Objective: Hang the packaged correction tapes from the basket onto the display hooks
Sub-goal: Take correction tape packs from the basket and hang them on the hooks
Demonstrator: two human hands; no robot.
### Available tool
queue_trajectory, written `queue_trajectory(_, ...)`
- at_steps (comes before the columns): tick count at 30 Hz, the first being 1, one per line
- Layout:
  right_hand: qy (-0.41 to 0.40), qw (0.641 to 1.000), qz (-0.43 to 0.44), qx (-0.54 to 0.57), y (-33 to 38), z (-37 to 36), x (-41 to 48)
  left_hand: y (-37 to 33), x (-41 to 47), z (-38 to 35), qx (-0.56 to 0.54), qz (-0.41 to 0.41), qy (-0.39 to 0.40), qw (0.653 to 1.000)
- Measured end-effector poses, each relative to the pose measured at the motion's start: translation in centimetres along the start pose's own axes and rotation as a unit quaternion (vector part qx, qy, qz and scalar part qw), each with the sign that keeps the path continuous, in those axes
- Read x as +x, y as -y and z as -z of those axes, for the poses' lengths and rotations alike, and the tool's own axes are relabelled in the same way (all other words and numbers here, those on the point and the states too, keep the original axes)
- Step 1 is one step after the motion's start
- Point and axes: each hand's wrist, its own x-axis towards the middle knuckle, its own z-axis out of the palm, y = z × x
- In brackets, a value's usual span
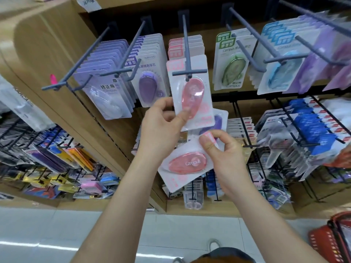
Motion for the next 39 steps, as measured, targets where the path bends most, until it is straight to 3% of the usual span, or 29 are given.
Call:
queue_trajectory(4, -0.070, 0.995, 0.056, -0.049, 0.4, 1.6, 0.5, 0.9, 2.2, -0.6, 0.036, 0.008, -0.048, 0.998)
queue_trajectory(8, -0.122, 0.987, 0.083, -0.057, 0.8, 2.3, 0.9, 1.3, 3.2, -1.4, -0.012, 0.064, -0.044, 0.997)
queue_trajectory(12, -0.146, 0.988, 0.047, 0.026, 0.9, 2.2, 1.1, 2.3, 0.5, -0.3, 0.020, 0.110, -0.008, 0.994)
queue_trajectory(16, -0.156, 0.977, -0.008, 0.146, 1.0, 1.5, 1.0, 3.0, -3.4, 0.3, -0.129, 0.201, 0.125, 0.963)
queue_trajectory(18, -0.152, 0.971, -0.033, 0.180, 1.0, 1.3, 1.0, 3.3, -4.0, 0.2, -0.174, 0.187, 0.089, 0.963)
queue_trajectory(20, -0.118, 0.983, -0.028, 0.137, 1.0, 1.7, 0.7, 3.3, -3.8, 0.7, -0.181, 0.149, 0.010, 0.972)
queue_trajectory(24, -0.003, 0.992, 0.049, -0.117, 1.6, 3.1, 0.3, 2.9, -2.9, 1.9, -0.181, 0.042, -0.067, 0.980)
queue_trajectory(27, 0.068, 0.987, 0.036, -0.143, 2.3, 3.1, 0.2, 2.3, -2.5, 1.6, -0.234, 0.018, -0.097, 0.967)
queue_trajectory(30, 0.096, 0.989, 0.014, -0.108, 2.4, 2.6, 0.0, 1.8, -2.9, 0.8, -0.343, 0.069, -0.112, 0.930)
queue_trajectory(32, 0.070, 0.994, 0.021, -0.084, 2.7, 2.3, 0.1, 2.0, -3.3, 0.8, -0.373, 0.126, -0.090, 0.915)
queue_trajectory(35, 0.022, 0.982, 0.089, -0.163, 3.4, 3.0, 1.1, 2.7, -3.4, 1.9, -0.286, 0.186, -0.062, 0.938)
queue_trajectory(37, 0.023, 0.961, 0.121, -0.248, 4.3, 3.7, 1.8, 2.5, -3.1, 2.7, -0.176, 0.136, -0.098, 0.970)
queue_trajectory(39, 0.039, 0.947, 0.139, -0.286, 5.3, 3.9, 2.2, 1.0, -2.7, 2.7, -0.099, 0.052, -0.071, 0.991)
